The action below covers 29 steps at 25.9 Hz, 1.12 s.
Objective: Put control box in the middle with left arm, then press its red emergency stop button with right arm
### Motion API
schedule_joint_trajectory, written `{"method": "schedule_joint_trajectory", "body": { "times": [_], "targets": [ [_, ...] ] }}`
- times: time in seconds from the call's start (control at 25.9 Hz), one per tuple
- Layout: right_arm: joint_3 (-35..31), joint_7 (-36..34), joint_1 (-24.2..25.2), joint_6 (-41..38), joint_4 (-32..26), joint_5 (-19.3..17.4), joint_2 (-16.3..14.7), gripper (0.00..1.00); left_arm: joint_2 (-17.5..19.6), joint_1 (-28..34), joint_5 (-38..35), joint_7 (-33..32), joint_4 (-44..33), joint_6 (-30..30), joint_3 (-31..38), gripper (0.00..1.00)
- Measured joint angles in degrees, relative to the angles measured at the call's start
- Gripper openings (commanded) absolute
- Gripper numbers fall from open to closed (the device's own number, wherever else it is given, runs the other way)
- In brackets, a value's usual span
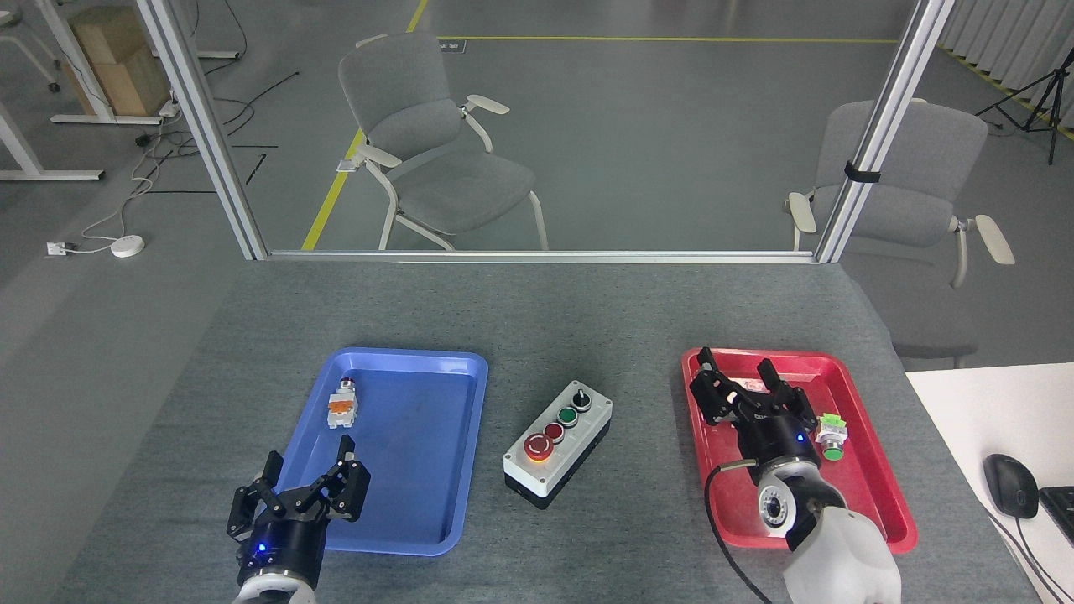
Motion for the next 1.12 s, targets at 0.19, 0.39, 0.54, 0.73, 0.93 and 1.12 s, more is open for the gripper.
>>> {"method": "schedule_joint_trajectory", "body": {
  "times": [0.19, 0.39, 0.54, 0.73, 0.93, 1.12],
  "targets": [
    [-1.6, 0.3, 7.9, 3.9, -7.7, 2.1, -1.2, 0.99, 0.0, 0.0, 0.0, 0.0, 0.0, 0.0, 0.0, 0.99],
    [-4.3, -0.1, 18.4, 5.0, -18.8, 5.3, 0.5, 0.99, 0.0, 0.0, 0.0, 0.0, 0.0, 0.0, 0.0, 0.99],
    [-5.9, -0.2, 21.5, 5.1, -22.0, 6.5, 1.3, 0.99, 0.0, 0.0, 0.0, 0.0, 0.0, 0.0, 0.0, 0.99],
    [-6.5, -0.3, 21.9, 4.7, -22.6, 6.7, 1.2, 0.99, 0.0, 0.0, 0.0, 0.0, 0.0, 0.0, 0.0, 0.99],
    [-7.1, -0.7, 22.0, 4.6, -22.7, 6.8, 0.9, 0.99, 0.0, 0.0, 0.0, 0.0, 0.0, 0.0, 0.0, 0.99],
    [-7.6, -0.8, 22.0, 4.6, -22.7, 6.8, 0.9, 0.99, 0.0, 0.0, 0.0, 0.0, 0.0, 0.0, 0.0, 0.99]
  ]
}}
